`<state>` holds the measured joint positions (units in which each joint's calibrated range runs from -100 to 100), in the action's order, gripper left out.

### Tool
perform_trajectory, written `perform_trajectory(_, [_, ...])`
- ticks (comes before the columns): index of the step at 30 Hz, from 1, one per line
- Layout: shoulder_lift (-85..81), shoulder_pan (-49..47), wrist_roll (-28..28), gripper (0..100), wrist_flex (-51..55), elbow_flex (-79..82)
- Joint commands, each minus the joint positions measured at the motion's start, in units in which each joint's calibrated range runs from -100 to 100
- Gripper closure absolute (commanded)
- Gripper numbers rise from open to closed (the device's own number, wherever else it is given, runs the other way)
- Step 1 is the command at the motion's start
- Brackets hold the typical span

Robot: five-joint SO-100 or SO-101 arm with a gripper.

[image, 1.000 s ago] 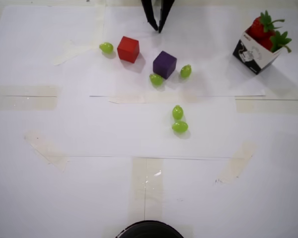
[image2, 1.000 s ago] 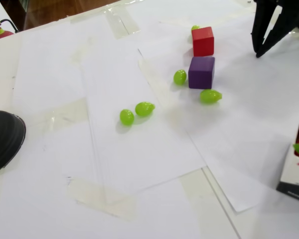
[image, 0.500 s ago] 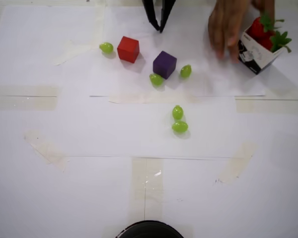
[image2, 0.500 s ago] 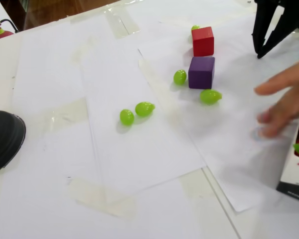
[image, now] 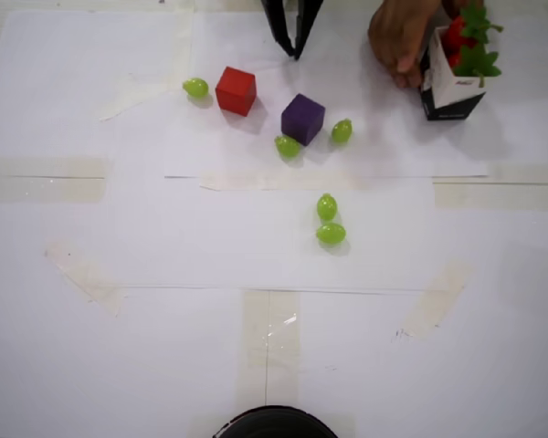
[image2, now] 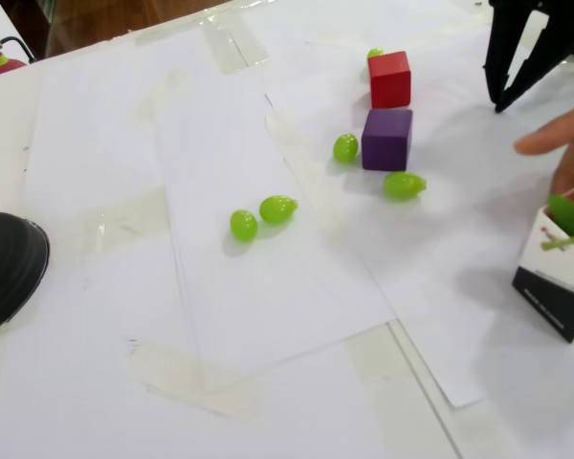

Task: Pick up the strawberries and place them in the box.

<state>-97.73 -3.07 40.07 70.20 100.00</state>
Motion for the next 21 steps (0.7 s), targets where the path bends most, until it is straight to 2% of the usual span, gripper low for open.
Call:
perform_trajectory(1, [0.14, -0.97, -0.88, 100, 0.31, 0.0])
perform_trajectory(21, [0.14, -2.96, -0.83, 100, 1.86, 0.0])
